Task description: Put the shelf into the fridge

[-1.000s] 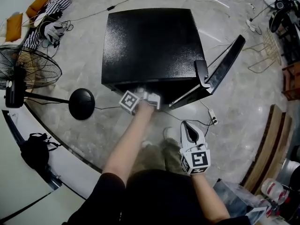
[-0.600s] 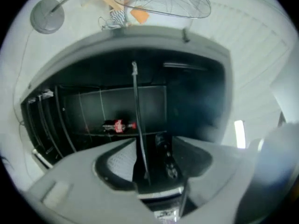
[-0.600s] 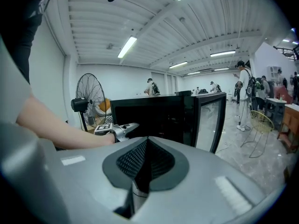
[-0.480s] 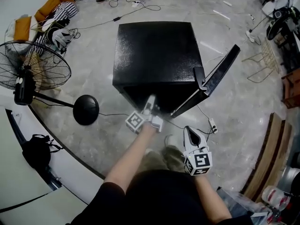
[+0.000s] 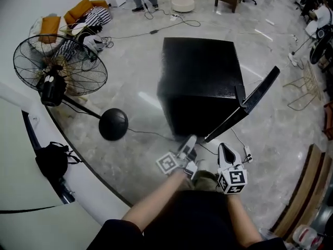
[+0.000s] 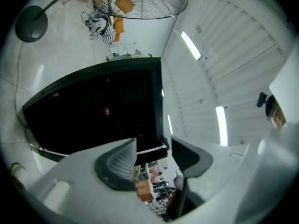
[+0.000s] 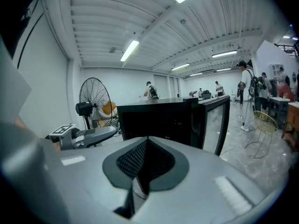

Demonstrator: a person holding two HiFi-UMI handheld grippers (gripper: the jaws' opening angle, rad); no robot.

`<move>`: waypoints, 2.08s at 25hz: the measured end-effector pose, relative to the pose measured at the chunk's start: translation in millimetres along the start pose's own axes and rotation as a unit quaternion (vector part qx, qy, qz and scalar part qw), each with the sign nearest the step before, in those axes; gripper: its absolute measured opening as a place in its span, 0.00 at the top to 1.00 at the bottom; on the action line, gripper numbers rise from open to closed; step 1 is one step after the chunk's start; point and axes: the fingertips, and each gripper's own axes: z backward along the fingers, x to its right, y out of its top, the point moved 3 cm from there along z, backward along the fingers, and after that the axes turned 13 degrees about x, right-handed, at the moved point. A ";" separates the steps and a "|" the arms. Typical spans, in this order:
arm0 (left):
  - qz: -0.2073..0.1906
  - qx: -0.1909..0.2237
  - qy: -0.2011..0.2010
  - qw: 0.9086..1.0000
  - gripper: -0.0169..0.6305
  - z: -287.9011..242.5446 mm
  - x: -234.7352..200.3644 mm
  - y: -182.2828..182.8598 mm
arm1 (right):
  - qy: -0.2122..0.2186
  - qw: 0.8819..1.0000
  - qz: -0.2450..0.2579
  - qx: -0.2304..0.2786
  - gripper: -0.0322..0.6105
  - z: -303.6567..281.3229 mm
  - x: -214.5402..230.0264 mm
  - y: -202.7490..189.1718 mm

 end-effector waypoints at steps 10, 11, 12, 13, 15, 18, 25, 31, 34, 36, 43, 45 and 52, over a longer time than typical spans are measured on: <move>-0.204 0.011 -0.055 0.977 0.83 83.0 102.9 34.5 | 0.036 0.999 0.001 0.024 0.95 17.0 -62.3 26.5; -0.212 0.012 -0.053 0.976 0.84 88.5 106.4 38.4 | 0.040 0.999 0.008 0.026 0.95 19.0 -65.8 27.2; -0.222 0.009 -0.052 0.974 0.85 93.1 108.9 41.6 | 0.045 0.998 0.017 0.027 0.95 20.6 -68.2 27.5; -0.237 0.007 -0.051 0.970 0.86 97.1 110.9 44.5 | 0.047 0.998 0.024 0.027 0.95 21.8 -69.6 27.6; -0.280 0.002 -0.051 0.959 0.90 104.1 115.2 49.8 | 0.046 0.998 0.033 0.027 0.95 24.7 -69.3 28.1; -0.346 -0.002 -0.055 0.937 0.95 109.5 124.5 54.8 | 0.037 0.998 0.035 0.031 0.95 29.3 -65.3 31.8; -0.449 -0.009 -0.055 0.892 0.97 106.6 149.8 47.8 | 0.032 0.998 0.034 0.041 0.95 38.6 -50.9 45.2; -0.513 -0.015 -0.039 0.857 0.97 93.2 166.4 17.4 | 0.039 0.998 0.041 0.038 0.95 57.1 -22.4 56.3; -0.535 -0.022 -0.039 0.844 0.97 83.1 175.2 -7.4 | 0.037 0.998 0.044 0.038 0.95 71.7 1.5 64.9; -0.543 -0.026 -0.039 0.839 0.97 77.3 178.9 -25.0 | 0.037 0.998 0.045 0.038 0.95 82.1 16.9 68.9; -0.554 -0.027 -0.033 0.832 0.97 73.2 192.3 -71.9 | 0.036 0.997 0.051 0.040 0.95 115.6 51.1 82.4; -0.556 -0.025 -0.032 0.830 0.97 74.9 198.5 -83.9 | 0.039 0.997 0.052 0.044 0.95 125.1 58.1 85.9; -0.558 -0.010 -0.015 0.830 0.97 89.1 206.2 -113.6 | 0.055 0.996 0.047 0.042 0.95 153.3 68.8 82.0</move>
